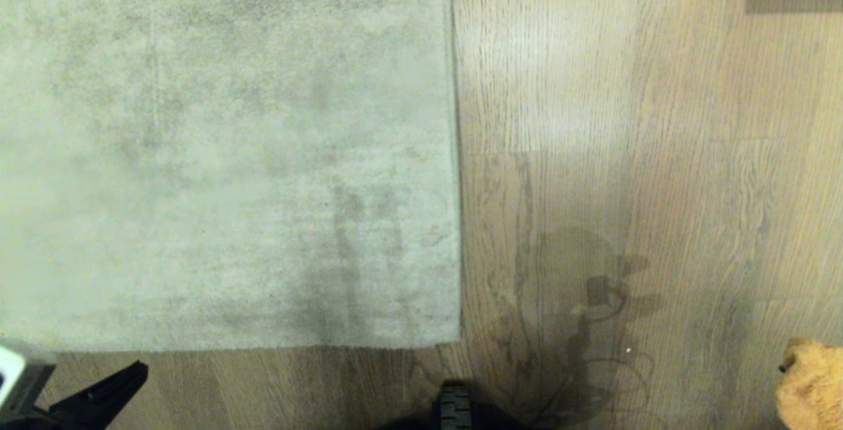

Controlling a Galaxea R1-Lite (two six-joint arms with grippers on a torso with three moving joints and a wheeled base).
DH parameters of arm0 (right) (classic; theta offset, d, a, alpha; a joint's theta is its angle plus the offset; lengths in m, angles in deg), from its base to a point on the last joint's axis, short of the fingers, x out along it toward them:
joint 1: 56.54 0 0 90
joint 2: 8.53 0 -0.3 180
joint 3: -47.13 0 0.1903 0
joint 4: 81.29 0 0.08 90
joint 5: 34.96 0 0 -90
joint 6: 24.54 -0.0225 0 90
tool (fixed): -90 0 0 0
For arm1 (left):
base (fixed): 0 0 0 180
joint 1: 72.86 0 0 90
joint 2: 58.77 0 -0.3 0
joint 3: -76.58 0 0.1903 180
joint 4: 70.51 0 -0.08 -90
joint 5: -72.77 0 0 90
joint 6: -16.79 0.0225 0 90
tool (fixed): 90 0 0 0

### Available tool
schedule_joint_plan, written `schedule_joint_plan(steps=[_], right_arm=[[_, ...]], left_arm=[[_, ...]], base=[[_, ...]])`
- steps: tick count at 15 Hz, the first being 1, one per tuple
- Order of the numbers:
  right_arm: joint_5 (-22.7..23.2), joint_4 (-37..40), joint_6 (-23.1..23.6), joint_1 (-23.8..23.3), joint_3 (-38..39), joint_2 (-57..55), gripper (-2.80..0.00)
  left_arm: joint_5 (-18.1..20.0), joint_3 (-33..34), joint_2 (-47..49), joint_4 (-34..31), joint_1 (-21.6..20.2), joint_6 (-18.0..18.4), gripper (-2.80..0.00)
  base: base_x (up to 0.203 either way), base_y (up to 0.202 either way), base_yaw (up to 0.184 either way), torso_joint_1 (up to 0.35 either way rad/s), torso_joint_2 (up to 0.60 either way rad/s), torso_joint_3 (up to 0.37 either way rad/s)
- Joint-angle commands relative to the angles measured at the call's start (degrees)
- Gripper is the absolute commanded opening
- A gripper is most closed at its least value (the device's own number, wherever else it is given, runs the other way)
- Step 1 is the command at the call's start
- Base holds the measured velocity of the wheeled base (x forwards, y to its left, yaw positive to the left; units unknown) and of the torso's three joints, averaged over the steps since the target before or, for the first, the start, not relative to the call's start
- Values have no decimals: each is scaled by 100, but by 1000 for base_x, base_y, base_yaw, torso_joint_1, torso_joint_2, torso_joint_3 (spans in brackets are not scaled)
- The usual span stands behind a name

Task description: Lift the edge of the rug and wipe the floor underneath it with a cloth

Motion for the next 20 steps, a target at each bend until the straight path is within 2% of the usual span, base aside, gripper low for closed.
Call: schedule_joint_plan(steps=[1,9,13,18,20], right_arm=[[-2,-3,-2,2,0,-9,-280],[-2,-3,-2,2,0,-9,-280],[-2,-3,-2,2,0,-9,-280],[-2,-3,-2,2,0,-9,-280],[-2,-3,-2,2,0,-9,-280]], left_arm=[[3,267,-679,-103,-53,-34,-280],[363,294,-2593,-2379,-390,-400,-280],[381,294,-3186,-2467,-924,-425,-280],[383,294,-4034,-2468,-931,-443,-280],[383,294,-4455,-2470,-941,-578,-280]], base=[[0,0,0,0,0,0],[0,0,0,0,0,0],[0,0,0,0,0,0],[0,0,0,0,0,0],[0,0,0,0,0,0]])
